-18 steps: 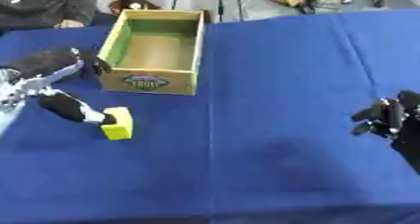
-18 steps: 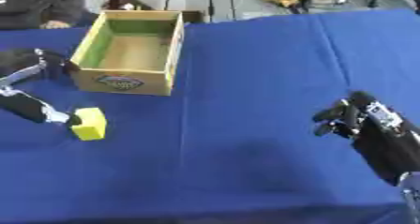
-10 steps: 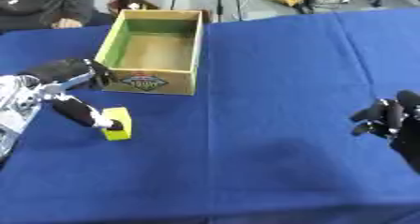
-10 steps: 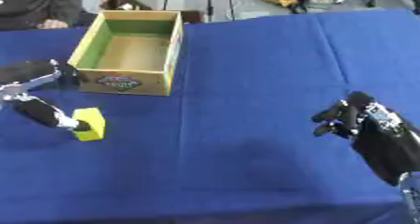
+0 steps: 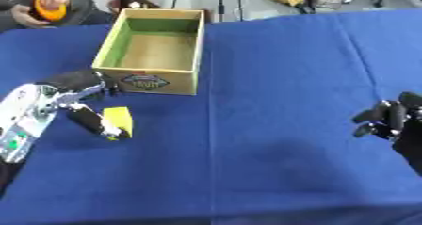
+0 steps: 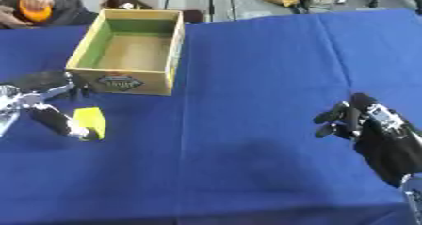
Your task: Pick up objects on the table and place them in the box.
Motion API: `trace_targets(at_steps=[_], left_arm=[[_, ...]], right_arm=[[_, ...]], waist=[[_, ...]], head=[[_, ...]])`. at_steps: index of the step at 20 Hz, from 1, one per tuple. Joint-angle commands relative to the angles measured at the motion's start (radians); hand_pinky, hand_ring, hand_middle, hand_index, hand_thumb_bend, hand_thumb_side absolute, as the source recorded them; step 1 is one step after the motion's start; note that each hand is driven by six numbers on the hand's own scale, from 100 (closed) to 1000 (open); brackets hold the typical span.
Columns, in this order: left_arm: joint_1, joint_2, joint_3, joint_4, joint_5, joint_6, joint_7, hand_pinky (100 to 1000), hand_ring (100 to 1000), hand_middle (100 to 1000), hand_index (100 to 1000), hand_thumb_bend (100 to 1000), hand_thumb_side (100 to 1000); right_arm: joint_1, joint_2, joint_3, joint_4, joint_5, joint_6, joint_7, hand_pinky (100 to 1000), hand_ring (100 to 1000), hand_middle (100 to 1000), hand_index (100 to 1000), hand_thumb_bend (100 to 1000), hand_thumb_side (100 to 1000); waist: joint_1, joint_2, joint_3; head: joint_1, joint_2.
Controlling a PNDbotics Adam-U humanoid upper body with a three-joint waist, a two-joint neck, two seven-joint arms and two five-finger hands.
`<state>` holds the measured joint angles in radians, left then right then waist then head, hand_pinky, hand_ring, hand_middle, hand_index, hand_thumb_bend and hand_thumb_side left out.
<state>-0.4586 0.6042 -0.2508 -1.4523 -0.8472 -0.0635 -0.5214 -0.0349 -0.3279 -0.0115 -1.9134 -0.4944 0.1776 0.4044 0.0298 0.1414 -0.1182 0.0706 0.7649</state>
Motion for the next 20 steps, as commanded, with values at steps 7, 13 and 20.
trace_targets(at_steps=[7, 13, 20], left_arm=[[-0.023, -0.011, -0.008, 0.042, -0.002, -0.029, 0.007, 513, 535, 577, 765, 638, 481], [-0.02, -0.018, -0.012, 0.053, 0.015, -0.029, 0.03, 370, 372, 410, 580, 421, 302], [-0.014, 0.038, 0.005, -0.034, 0.072, -0.034, 0.001, 299, 302, 339, 510, 351, 276]], right_arm=[[-0.009, -0.016, -0.002, -0.008, 0.001, 0.001, 0.003, 576, 657, 483, 385, 100, 593], [-0.009, -0.016, -0.002, -0.007, 0.0, 0.0, 0.003, 576, 657, 483, 385, 100, 592], [-0.007, -0.019, -0.003, -0.006, -0.001, 0.001, 0.001, 576, 656, 483, 385, 100, 592]], waist=[[-0.001, -0.007, -0.005], [-0.001, -0.008, -0.007], [0.003, -0.013, -0.007]], head=[[0.007, 0.005], [0.008, 0.005], [0.007, 0.005]])
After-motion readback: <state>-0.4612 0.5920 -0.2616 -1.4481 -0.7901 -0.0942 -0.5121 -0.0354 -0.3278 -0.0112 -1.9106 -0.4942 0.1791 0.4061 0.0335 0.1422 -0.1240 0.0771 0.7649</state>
